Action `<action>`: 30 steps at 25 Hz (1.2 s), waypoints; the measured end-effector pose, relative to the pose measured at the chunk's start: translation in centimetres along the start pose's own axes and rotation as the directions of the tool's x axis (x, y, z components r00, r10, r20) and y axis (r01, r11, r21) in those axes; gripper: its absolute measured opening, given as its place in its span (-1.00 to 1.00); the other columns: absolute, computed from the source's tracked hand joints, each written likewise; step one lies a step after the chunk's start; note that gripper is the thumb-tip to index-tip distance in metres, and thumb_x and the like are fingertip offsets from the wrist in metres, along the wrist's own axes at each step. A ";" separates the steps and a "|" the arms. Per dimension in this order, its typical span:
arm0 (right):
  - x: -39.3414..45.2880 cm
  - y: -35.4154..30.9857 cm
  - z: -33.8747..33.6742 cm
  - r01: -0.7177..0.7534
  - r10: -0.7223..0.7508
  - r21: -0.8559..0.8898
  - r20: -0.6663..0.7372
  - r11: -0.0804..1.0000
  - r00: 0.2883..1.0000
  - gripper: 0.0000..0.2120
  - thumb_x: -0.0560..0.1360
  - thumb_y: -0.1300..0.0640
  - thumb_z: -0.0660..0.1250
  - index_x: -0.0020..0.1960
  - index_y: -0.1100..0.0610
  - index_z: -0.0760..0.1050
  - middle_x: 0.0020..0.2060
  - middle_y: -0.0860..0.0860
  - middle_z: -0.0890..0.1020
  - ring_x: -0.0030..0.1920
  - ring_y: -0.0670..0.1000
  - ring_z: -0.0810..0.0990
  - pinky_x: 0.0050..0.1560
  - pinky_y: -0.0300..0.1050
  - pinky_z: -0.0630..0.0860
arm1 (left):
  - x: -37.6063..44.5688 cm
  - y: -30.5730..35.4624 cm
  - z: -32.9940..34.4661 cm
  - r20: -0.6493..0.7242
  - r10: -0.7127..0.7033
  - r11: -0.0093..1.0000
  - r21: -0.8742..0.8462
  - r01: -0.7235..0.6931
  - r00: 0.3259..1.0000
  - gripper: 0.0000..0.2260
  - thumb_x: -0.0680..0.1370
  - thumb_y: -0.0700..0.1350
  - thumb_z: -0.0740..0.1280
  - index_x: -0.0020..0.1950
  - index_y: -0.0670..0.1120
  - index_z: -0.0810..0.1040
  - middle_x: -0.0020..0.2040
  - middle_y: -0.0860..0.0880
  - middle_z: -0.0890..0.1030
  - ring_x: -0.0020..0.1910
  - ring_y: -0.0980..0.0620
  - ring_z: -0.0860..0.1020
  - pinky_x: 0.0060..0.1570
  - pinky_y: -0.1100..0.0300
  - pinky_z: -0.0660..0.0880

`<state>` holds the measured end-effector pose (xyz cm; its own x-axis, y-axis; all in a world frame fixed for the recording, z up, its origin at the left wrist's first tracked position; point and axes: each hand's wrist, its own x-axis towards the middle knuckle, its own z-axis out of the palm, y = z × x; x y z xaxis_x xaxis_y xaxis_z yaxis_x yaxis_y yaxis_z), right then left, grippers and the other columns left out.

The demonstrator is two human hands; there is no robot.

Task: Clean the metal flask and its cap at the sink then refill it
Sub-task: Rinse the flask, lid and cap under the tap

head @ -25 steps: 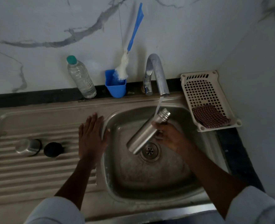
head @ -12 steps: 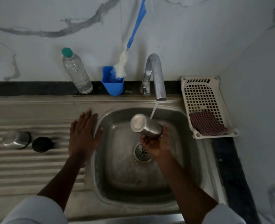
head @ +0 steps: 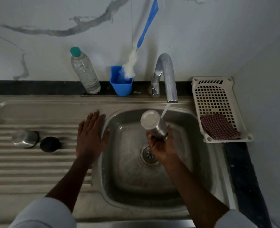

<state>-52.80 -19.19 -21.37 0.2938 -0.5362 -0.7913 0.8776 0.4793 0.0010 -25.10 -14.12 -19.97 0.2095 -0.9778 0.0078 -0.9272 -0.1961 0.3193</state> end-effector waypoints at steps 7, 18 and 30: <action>-0.9 0.0 1.4 -0.056 0.027 0.206 0.141 0.977 0.990 -0.40 0.57 -0.17 0.38 0.10 0.44 0.62 0.05 0.34 0.69 -0.07 0.26 0.74 -0.18 -0.05 0.71 | 0.1 0.2 -0.2 0.012 -0.011 1.000 -0.010 0.012 1.000 -0.47 0.67 0.15 0.23 0.64 0.07 0.29 0.70 0.03 0.18 0.69 -0.01 0.11 0.61 -0.11 0.11; -2.6 3.2 2.5 0.214 -0.204 -0.305 0.065 0.928 0.977 -0.45 0.51 -0.18 0.43 0.37 0.11 0.50 0.19 0.21 0.68 0.17 0.21 0.68 0.07 0.16 0.68 | 0.0 0.1 -0.3 0.019 -0.002 1.000 -0.001 0.002 1.000 -0.39 0.64 0.11 0.35 0.66 0.07 0.26 0.71 0.04 0.16 0.69 -0.01 0.09 0.62 -0.12 0.09; -2.7 3.5 -1.2 0.374 -0.504 -0.833 0.137 0.407 0.853 -0.49 0.43 0.12 0.59 0.32 0.05 0.50 0.12 0.04 0.69 0.13 0.08 0.69 0.09 0.08 0.68 | 0.0 0.0 -0.1 0.013 -0.010 1.000 -0.012 0.011 1.000 -0.42 0.66 0.18 0.28 0.66 0.11 0.25 0.70 0.05 0.14 0.69 0.02 0.07 0.63 -0.10 0.06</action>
<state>-51.00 -15.24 -19.90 -0.1400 -0.7938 -0.5918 0.1515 0.5735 -0.8051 -25.04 -14.08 -19.88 0.2151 -0.9766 -0.0077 -0.9212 -0.2055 0.3304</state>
